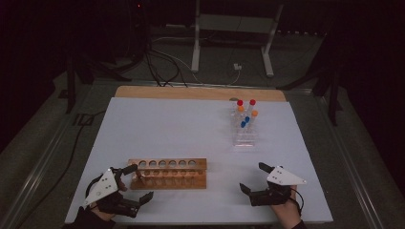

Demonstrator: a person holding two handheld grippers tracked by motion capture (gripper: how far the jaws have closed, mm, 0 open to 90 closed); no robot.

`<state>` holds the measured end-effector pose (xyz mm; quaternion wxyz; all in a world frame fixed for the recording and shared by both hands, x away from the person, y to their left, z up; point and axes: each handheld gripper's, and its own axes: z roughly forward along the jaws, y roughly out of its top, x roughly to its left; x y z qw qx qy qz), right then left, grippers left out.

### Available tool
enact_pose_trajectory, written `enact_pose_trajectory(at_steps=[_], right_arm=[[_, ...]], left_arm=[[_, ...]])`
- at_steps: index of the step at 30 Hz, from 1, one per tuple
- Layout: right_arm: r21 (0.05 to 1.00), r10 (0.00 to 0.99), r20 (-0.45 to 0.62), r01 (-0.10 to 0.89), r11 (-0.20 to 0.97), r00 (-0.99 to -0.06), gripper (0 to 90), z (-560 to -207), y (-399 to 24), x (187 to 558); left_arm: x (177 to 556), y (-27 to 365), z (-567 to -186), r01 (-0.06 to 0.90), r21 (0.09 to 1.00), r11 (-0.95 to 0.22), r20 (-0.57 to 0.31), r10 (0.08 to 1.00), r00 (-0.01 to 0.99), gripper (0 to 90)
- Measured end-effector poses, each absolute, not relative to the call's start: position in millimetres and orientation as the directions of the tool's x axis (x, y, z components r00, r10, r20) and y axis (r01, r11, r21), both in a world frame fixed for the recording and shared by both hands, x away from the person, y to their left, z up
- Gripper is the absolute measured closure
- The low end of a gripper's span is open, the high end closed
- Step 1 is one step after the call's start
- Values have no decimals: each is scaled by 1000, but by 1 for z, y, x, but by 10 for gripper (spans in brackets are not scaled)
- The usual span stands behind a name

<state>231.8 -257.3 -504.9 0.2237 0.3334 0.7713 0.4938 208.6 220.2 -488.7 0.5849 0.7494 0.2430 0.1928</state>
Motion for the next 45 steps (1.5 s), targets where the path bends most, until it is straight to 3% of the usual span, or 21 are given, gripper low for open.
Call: enact_pose_trajectory(at_steps=[17,30,37,45], right_arm=[[893,715,19,333,302,-699,0,-502,-252,230],[917,743,-93,234,324,-662,0,-502,-252,227],[896,726,-38,298,329,-687,0,-497,-247,226],[904,720,-11,301,305,-694,0,-480,-239,226]], left_arm=[[209,220,-489,142,970,-197,2,592,806,6],[208,219,-489,144,970,-197,1,593,805,6],[208,219,-489,143,970,-196,2,595,803,6],[208,219,-489,140,971,-196,5,600,800,6]])
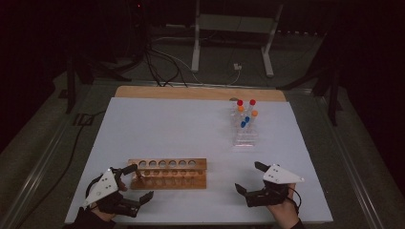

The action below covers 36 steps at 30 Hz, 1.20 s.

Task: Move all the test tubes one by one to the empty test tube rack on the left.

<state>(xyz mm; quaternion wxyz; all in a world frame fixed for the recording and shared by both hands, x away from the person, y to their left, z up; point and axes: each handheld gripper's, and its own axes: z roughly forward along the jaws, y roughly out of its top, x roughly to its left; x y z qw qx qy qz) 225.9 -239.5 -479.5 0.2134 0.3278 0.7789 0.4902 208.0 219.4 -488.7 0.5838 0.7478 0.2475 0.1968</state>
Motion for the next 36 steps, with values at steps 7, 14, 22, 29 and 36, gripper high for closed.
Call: enact_pose_trajectory(at_steps=[7,14,22,29,36], right_arm=[[905,744,-9,310,289,-668,0,-467,-236,237],[921,771,-14,293,258,-636,0,-451,-232,256],[925,789,-5,296,237,-614,0,-443,-230,272],[925,808,17,316,210,-589,0,-443,-227,290],[922,853,34,347,175,-521,72,-445,-226,309]], left_arm=[[208,219,-489,141,971,-194,3,597,802,6],[207,219,-488,139,971,-192,3,597,802,6],[207,219,-488,135,972,-189,4,596,803,6],[207,219,-488,137,972,-190,3,595,804,6],[206,219,-488,136,972,-193,5,593,805,6]])
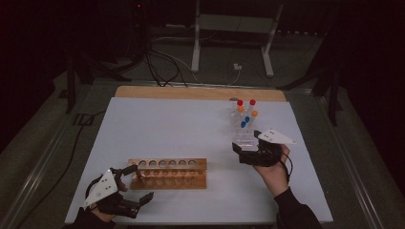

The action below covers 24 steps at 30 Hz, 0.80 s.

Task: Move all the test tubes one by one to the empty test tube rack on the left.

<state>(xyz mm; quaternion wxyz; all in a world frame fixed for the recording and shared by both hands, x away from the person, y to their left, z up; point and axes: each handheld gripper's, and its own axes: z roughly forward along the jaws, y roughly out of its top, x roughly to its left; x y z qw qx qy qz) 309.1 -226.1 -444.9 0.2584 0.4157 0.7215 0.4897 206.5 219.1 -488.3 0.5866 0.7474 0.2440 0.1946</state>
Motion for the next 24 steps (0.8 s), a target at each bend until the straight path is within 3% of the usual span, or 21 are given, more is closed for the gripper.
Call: enact_pose_trajectory(at_steps=[5,8,9,16,24], right_arm=[[911,875,40,377,167,-483,114,-445,-227,322],[895,873,55,411,172,-484,216,-447,-229,329],[887,878,57,428,174,-475,288,-448,-229,333],[848,901,53,496,187,-430,451,-451,-229,345],[820,920,41,538,192,-390,568,-449,-230,356]], left_arm=[[207,219,-488,137,972,-193,5,595,804,6],[207,219,-488,137,972,-193,4,594,804,6],[206,219,-488,137,972,-191,2,592,806,6],[206,220,-488,136,972,-189,4,595,803,6],[206,220,-488,135,972,-193,6,596,803,6]])
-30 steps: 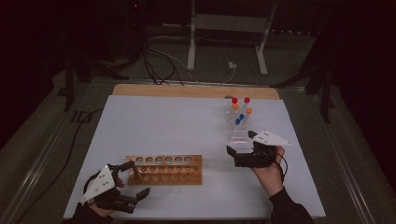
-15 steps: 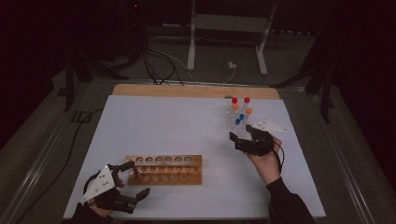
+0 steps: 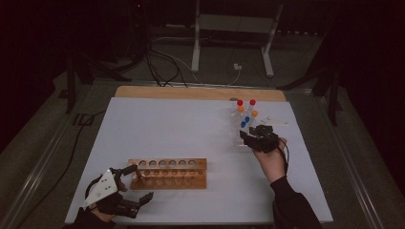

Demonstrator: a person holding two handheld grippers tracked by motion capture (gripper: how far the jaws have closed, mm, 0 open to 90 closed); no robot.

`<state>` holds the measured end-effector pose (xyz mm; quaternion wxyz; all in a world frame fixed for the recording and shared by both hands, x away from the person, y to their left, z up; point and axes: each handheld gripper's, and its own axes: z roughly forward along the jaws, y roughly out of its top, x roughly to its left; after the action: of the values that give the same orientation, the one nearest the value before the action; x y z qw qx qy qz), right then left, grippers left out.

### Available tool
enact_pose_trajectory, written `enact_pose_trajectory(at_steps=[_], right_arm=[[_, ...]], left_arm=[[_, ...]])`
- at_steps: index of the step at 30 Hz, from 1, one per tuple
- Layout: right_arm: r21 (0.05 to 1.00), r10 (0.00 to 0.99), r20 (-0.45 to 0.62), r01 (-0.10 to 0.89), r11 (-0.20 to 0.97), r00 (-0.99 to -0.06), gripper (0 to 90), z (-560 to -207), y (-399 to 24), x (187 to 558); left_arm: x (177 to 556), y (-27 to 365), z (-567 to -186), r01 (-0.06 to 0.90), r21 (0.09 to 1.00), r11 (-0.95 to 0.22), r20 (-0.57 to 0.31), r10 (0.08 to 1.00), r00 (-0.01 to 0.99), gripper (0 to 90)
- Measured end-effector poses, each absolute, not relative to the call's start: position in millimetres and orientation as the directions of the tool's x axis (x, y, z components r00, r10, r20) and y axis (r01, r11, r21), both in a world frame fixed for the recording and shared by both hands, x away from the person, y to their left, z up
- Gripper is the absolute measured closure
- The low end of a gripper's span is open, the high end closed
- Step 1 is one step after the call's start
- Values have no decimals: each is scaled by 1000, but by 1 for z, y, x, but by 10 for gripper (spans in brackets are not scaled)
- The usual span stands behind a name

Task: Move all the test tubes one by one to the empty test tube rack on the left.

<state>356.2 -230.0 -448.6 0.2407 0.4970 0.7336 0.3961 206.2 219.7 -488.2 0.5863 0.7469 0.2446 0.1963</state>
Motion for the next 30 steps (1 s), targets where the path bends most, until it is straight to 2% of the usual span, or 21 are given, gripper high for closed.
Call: enact_pose_trajectory(at_steps=[10,30], right_arm=[[782,920,53,590,204,-387,689,-452,-228,372],[773,922,50,599,208,-385,752,-461,-222,386]], left_arm=[[206,220,-488,137,971,-195,6,596,803,6],[206,220,-488,134,972,-192,6,593,805,6]])
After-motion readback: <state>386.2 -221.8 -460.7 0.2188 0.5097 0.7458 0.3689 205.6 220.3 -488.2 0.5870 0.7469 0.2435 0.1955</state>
